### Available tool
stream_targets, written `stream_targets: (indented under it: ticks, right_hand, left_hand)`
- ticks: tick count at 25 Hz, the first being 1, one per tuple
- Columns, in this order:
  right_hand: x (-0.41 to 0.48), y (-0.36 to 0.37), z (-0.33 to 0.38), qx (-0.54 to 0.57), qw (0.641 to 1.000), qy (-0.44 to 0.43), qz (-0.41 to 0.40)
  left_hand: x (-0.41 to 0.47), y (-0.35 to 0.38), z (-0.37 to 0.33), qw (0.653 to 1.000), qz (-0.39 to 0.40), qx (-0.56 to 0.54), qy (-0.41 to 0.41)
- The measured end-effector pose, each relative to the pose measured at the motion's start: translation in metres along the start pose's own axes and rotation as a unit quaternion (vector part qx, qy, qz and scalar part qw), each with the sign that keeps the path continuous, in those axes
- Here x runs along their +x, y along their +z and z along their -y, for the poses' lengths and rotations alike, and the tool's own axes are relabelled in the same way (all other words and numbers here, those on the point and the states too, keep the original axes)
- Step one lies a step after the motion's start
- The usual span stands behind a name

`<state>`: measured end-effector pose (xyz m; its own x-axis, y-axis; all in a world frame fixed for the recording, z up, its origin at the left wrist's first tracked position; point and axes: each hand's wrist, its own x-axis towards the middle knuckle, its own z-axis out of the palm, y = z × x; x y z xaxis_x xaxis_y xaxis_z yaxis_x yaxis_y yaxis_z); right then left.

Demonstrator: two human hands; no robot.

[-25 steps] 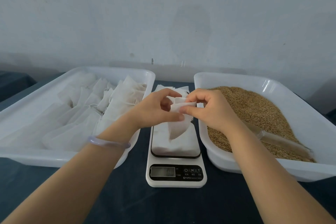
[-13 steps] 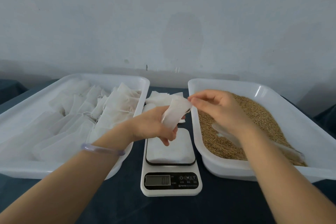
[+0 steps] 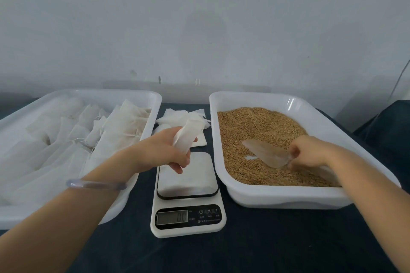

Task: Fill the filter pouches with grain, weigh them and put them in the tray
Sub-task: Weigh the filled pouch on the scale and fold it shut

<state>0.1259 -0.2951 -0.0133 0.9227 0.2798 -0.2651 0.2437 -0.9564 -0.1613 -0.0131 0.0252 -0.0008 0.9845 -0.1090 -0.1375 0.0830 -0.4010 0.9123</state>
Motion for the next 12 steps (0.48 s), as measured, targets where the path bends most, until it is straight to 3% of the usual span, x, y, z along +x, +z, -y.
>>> stream_targets:
  ticks: [4, 7, 12]
  right_hand:
    - [0.012, -0.01, -0.001, -0.031, 0.996, 0.008, -0.089]
    - [0.016, -0.015, -0.007, -0.055, 0.986, 0.062, -0.144]
    - [0.018, -0.009, -0.005, -0.231, 0.939, 0.104, -0.231]
  left_hand:
    - [0.0, 0.0, 0.001, 1.0, 0.003, 0.001, -0.001]
    - [0.001, 0.0, 0.0, 1.0, 0.006, 0.007, 0.0]
    - [0.001, 0.001, -0.001, 1.0, 0.001, 0.015, -0.004]
